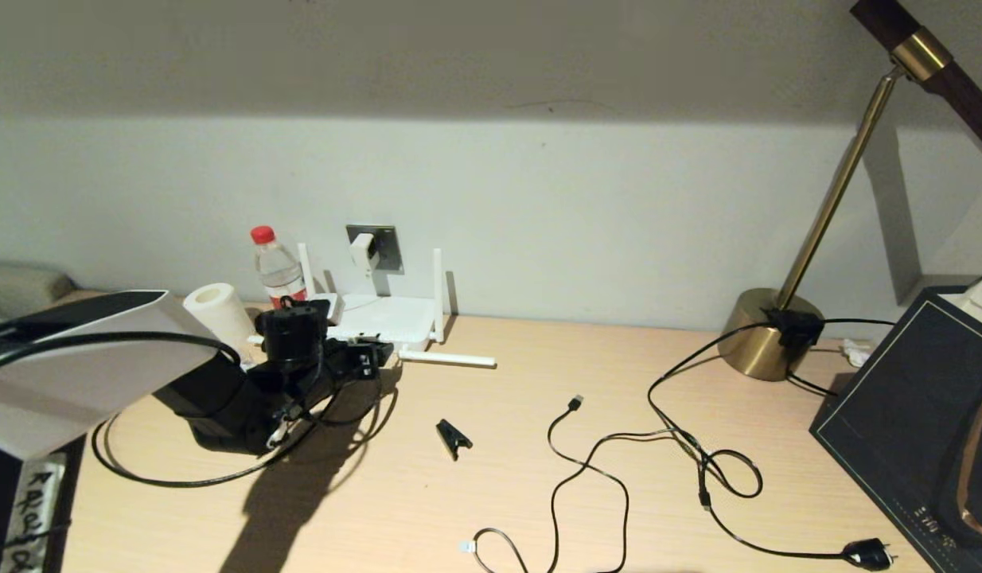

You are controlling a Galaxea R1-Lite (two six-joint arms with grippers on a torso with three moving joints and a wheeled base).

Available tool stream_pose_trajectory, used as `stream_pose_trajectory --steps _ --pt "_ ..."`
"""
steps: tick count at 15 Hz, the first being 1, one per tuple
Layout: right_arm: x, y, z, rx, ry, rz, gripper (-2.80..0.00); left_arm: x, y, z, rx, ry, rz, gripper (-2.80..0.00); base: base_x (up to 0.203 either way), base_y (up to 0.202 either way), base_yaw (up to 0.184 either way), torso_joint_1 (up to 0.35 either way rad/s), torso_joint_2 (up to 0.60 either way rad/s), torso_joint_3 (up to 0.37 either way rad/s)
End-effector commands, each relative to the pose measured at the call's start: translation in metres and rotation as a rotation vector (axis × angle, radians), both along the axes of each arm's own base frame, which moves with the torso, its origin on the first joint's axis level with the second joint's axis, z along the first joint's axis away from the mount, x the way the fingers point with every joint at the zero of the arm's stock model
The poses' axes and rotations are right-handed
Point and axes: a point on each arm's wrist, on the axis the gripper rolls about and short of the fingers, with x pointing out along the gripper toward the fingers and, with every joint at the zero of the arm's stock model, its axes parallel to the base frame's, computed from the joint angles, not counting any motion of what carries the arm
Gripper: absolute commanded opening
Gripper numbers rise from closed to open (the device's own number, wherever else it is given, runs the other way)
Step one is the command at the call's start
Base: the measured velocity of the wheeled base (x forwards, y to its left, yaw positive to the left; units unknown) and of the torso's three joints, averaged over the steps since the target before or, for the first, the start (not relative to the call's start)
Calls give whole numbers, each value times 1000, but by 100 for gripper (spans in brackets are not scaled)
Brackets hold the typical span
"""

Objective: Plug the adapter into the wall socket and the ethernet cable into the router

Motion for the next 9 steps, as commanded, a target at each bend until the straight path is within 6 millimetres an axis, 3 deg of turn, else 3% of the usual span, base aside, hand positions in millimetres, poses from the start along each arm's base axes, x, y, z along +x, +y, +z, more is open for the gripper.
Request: stream_pose_trajectory --steps 1,4,7,8,9 --pt "0 0 0 0 0 1 -280 -17 -5 26 -7 -41 -20 0 0 0 0 0 0 0" --pt "0 0 0 -1 0 1 -280 -35 -10 57 -18 -103 -39 0 0 0 0 0 0 0" --pt "0 0 0 0 0 -1 -280 -74 -9 116 -41 -238 -55 0 0 0 0 0 0 0" --pt "0 0 0 0 0 -1 -280 -94 -6 139 -50 -293 -59 -280 0 0 0 0 0 0" --pt "0 0 0 -2 1 -1 -280 -117 -2 161 -57 -345 -61 -280 0 0 0 0 0 0"
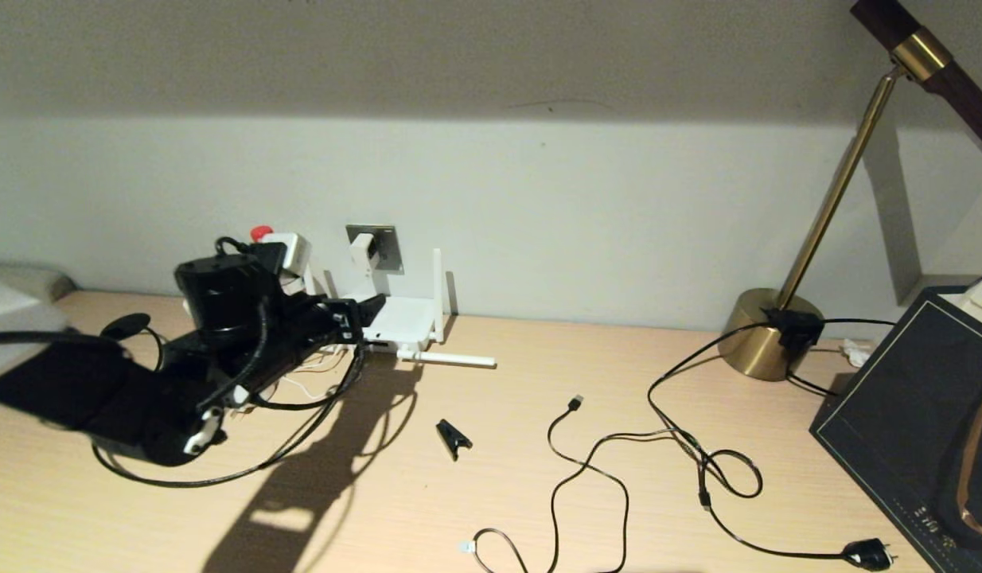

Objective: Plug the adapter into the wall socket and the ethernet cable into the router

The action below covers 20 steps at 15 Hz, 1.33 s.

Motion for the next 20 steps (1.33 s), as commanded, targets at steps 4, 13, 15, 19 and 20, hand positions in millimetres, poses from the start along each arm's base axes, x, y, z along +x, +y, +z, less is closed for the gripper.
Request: stream_pose_trajectory --steps 4,13,15,19,20 --pt "0 0 0 -1 0 1 -280 -170 37 126 -72 -350 -2 -280 0 0 0 0 0 0" --pt "0 0 0 0 0 0 -280 -352 80 -10 32 -104 270 -280 0 0 0 0 0 0" --pt "0 0 0 -2 1 0 -280 -349 79 -60 158 38 214 -280 0 0 0 0 0 0" --pt "0 0 0 0 0 0 -280 -365 77 -82 189 -108 145 -280 0 0 0 0 0 0" --pt "0 0 0 0 0 0 -280 -365 77 -85 162 -97 136 -280 0 0 0 0 0 0"
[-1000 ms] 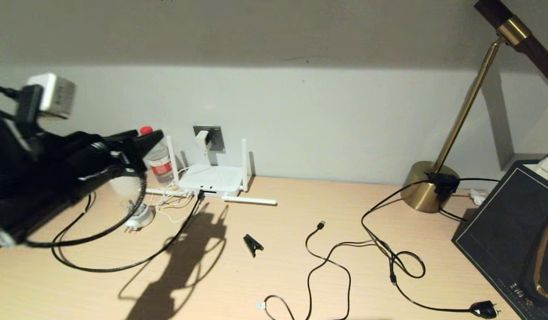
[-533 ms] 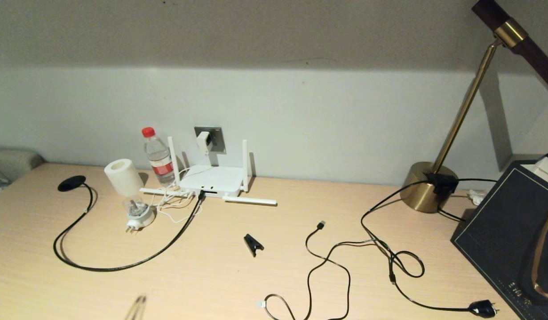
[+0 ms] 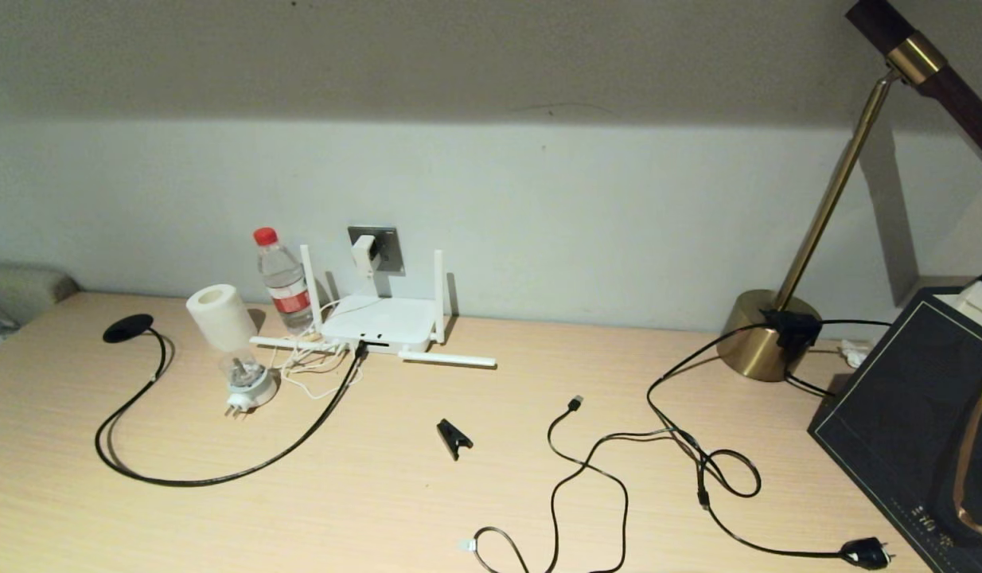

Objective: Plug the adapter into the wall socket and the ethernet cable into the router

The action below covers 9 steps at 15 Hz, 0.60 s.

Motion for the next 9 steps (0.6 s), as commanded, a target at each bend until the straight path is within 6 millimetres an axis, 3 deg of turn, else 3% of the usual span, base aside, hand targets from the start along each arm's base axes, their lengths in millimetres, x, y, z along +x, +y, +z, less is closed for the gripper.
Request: stream_pose_trajectory --steps 1,9 --pt "0 0 0 -1 0 1 -280 -4 0 -7 -62 -56 8 -280 0 0 0 0 0 0" --pt "0 0 0 -1 2 1 -280 -4 1 -7 -183 -60 43 -280 0 0 0 0 0 0"
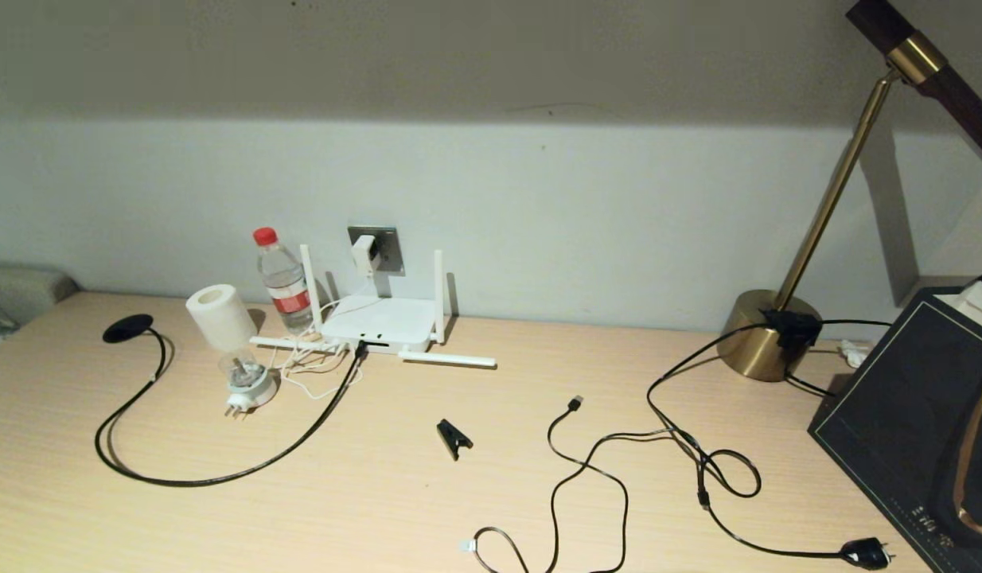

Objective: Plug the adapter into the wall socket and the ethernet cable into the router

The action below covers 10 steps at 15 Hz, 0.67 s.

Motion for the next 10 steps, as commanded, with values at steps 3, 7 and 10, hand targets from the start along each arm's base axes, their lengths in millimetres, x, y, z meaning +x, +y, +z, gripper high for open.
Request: stream_pose_trajectory --steps 3,7,10 --pt "0 0 0 0 0 1 -280 0 0 0 -3 6 1 -280 0 0 0 0 0 0" --pt "0 0 0 0 1 1 -280 0 0 0 -3 6 1 -280 0 0 0 0 0 0" --pt "0 0 0 1 1 1 -280 0 0 -1 -3 7 1 -280 0 0 0 0 0 0"
